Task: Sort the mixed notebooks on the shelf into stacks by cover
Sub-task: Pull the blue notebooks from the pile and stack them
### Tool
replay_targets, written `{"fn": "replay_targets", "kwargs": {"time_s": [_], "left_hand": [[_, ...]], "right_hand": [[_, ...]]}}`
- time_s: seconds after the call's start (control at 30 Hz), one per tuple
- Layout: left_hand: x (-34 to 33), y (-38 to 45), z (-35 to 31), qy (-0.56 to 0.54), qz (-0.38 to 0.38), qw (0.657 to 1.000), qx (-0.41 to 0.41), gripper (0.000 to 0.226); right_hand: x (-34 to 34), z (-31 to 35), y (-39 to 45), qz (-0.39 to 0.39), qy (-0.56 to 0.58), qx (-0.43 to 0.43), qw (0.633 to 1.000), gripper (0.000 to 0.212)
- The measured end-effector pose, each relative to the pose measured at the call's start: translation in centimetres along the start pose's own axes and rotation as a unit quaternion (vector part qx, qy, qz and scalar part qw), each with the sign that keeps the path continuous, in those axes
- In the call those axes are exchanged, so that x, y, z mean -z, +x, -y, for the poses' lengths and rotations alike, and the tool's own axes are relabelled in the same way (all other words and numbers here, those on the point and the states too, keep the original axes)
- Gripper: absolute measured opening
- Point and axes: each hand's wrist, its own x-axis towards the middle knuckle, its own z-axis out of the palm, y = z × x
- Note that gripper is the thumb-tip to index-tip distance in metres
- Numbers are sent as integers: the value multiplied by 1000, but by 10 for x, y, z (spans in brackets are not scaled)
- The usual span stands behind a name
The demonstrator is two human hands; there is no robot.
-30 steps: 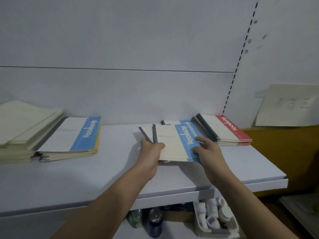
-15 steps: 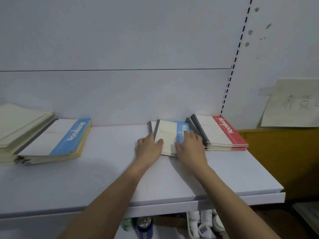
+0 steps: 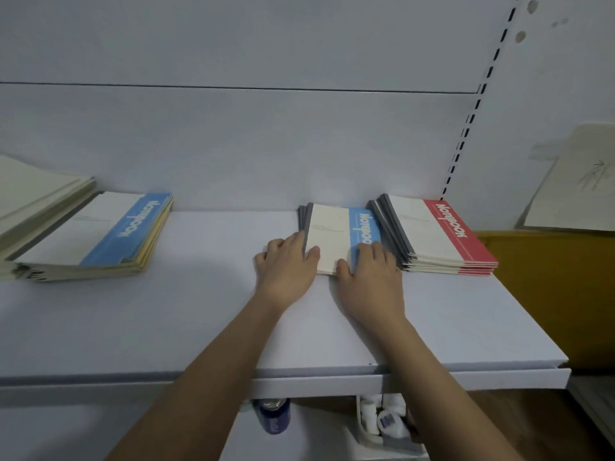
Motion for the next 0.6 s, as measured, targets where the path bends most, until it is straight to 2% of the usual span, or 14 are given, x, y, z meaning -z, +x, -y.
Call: {"fn": "replay_targets", "kwargs": {"time_s": [0.1,0.2,0.3,0.47,0.6], "left_hand": [[3,-2,-2,3,20,1000,-20,56],[13,-9,-3,-49,38,996,-57,73],[16,-13,0,-25,62,996,-57,82],[12,-12,1,5,39,998,-52,79],[9,-10,2,1,25,999,-41,85]], "right_hand": [[-1,0,3,18,29,5,999,39],[6,1,-2,-24,65,-9,998,39],[13,0,-15,-70,30,-33,997,40],[6,-4,-14,-56,29,-7,998,42],[6,-4,-12,-56,20,-8,998,46]]}}
